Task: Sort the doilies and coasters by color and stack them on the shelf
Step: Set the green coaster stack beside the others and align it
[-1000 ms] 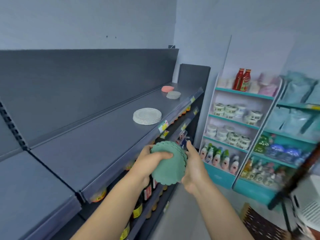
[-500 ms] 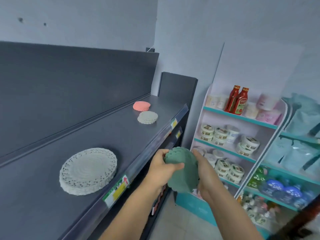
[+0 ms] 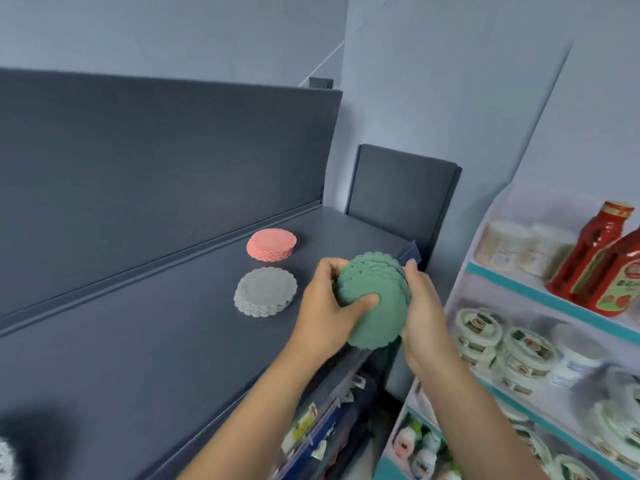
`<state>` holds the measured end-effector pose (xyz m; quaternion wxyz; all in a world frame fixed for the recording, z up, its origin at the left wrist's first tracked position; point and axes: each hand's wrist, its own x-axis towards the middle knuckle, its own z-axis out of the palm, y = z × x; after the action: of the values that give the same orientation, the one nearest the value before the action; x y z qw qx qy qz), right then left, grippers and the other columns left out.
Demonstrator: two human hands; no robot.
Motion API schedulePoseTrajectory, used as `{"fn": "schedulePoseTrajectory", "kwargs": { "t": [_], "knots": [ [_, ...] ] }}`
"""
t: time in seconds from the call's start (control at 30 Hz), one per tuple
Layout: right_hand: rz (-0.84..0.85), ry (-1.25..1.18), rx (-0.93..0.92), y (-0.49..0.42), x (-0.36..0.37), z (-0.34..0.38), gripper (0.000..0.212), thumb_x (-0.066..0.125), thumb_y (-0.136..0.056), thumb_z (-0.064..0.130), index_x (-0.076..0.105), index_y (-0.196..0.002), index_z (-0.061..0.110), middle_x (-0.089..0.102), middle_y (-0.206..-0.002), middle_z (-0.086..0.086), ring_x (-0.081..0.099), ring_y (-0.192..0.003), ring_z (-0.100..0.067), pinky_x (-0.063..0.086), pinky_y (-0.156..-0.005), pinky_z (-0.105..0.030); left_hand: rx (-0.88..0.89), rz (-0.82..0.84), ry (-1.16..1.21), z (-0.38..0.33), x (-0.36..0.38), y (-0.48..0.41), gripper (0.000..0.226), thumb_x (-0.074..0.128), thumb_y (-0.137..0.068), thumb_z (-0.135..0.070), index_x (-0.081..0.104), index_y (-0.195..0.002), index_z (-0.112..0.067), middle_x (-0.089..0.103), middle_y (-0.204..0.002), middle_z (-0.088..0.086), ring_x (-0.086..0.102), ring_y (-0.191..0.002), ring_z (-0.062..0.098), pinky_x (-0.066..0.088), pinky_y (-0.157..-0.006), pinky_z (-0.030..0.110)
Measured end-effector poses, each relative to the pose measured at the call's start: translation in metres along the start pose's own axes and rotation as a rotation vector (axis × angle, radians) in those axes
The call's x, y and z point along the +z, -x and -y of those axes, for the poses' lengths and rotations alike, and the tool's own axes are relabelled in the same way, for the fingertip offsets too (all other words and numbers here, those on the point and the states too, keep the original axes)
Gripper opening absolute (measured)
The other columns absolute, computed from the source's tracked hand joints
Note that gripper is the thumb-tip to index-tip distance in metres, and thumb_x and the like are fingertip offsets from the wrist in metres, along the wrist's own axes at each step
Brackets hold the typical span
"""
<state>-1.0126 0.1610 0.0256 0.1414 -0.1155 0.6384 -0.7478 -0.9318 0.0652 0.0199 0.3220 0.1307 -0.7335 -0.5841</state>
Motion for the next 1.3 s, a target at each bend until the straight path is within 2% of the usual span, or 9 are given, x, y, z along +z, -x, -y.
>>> {"fn": "schedulePoseTrajectory", "kwargs": {
  "t": [0.2,0.33,0.43,0.6,0.77,0.93,1.07,1.2,1.3],
  "knots": [
    [0.252,-0.018,-0.065,-0.113,0.012,0.017,0.039,0.039,-0.097,0.047,0.064,-0.083,0.021,0.069,-0.087,0.002,0.065,-0.084,-0.012,0.05,-0.08,-0.031,0.059,-0.294,-0.159,0.015,0.04,-0.072,0.039,0.078,-0.077,-0.019,0.046,-0.101,-0.016,0.061,-0.093,-0.012,0.059,-0.084,-0.005,0.044,-0.073,0.01],
    [0.436,-0.018,-0.153,-0.159,0.039,0.014,0.063,0.039,-0.096,0.05,0.049,-0.091,-0.012,0.055,-0.082,-0.026,0.056,-0.074,-0.026,0.044,-0.075,-0.035,0.002,-0.461,-0.237,0.024,0.041,-0.096,0.037,0.072,-0.083,-0.021,0.046,-0.109,-0.023,0.061,-0.103,-0.017,0.06,-0.098,-0.002,0.05,-0.084,0.02],
    [0.562,-0.033,-0.123,-0.176,0.064,0.003,0.056,0.038,-0.1,0.039,0.049,-0.087,-0.014,0.055,-0.073,-0.011,0.053,-0.07,-0.018,0.044,-0.067,-0.031,-0.026,-0.506,-0.351,0.03,0.029,-0.104,0.041,0.067,-0.087,-0.014,0.044,-0.119,-0.024,0.057,-0.112,-0.021,0.055,-0.108,-0.001,0.046,-0.089,0.015],
    [0.742,0.044,-0.156,-0.187,0.07,-0.04,0.041,0.047,-0.098,0.026,0.047,-0.061,0.01,0.047,-0.056,0.008,0.044,-0.058,-0.007,0.038,-0.059,-0.025,-0.21,-0.499,-0.522,0.055,0.022,-0.111,0.039,0.073,-0.082,-0.024,0.046,-0.11,-0.023,0.057,-0.107,-0.005,0.055,-0.1,0.007,0.045,-0.085,0.023],
    [0.724,-0.019,0.044,-0.196,0.075,-0.045,0.043,0.041,-0.1,0.034,0.062,-0.078,0.003,0.067,-0.068,0.003,0.063,-0.066,-0.007,0.048,-0.058,-0.015,-0.206,-0.601,-0.388,0.06,0.027,-0.119,0.046,0.082,-0.07,-0.016,0.053,-0.105,-0.022,0.062,-0.102,-0.008,0.06,-0.095,0.004,0.046,-0.08,0.016],
    [0.732,-0.073,0.084,-0.194,0.082,-0.038,0.046,0.036,-0.1,0.035,0.062,-0.073,0.008,0.067,-0.062,0.006,0.064,-0.058,-0.002,0.046,-0.051,-0.013,-0.171,-0.727,-0.17,0.062,0.037,-0.128,0.044,0.084,-0.063,-0.007,0.055,-0.095,-0.017,0.07,-0.093,0.002,0.068,-0.086,0.015,0.055,-0.078,0.031],
    [0.819,-0.045,0.032,-0.199,0.086,-0.032,0.044,0.044,-0.098,0.039,0.06,-0.065,0.015,0.065,-0.065,0.004,0.062,-0.066,-0.009,0.049,-0.061,-0.023,-0.159,-0.812,-0.261,0.063,0.034,-0.13,0.048,0.086,-0.059,-0.021,0.055,-0.095,-0.027,0.062,-0.104,0.0,0.062,-0.096,0.012,0.051,-0.082,0.027],
    [0.822,0.001,0.064,-0.201,0.085,-0.041,0.051,0.047,-0.092,0.047,0.047,-0.075,-0.001,0.051,-0.072,-0.012,0.051,-0.07,-0.021,0.043,-0.069,-0.035,-0.278,-0.851,-0.364,0.071,0.035,-0.127,0.057,0.087,-0.063,-0.018,0.051,-0.106,-0.032,0.058,-0.109,-0.008,0.055,-0.102,0.005,0.045,-0.09,0.024],
    [0.838,-0.061,0.16,-0.201,0.087,-0.042,0.042,0.042,-0.099,0.036,0.061,-0.079,0.005,0.066,-0.071,0.0,0.063,-0.07,-0.011,0.049,-0.062,-0.021,-0.251,-0.863,-0.356,0.068,0.041,-0.129,0.053,0.084,-0.064,-0.008,0.049,-0.096,-0.033,0.062,-0.094,-0.012,0.058,-0.083,-0.004,0.045,-0.075,0.013]
  ]
}}
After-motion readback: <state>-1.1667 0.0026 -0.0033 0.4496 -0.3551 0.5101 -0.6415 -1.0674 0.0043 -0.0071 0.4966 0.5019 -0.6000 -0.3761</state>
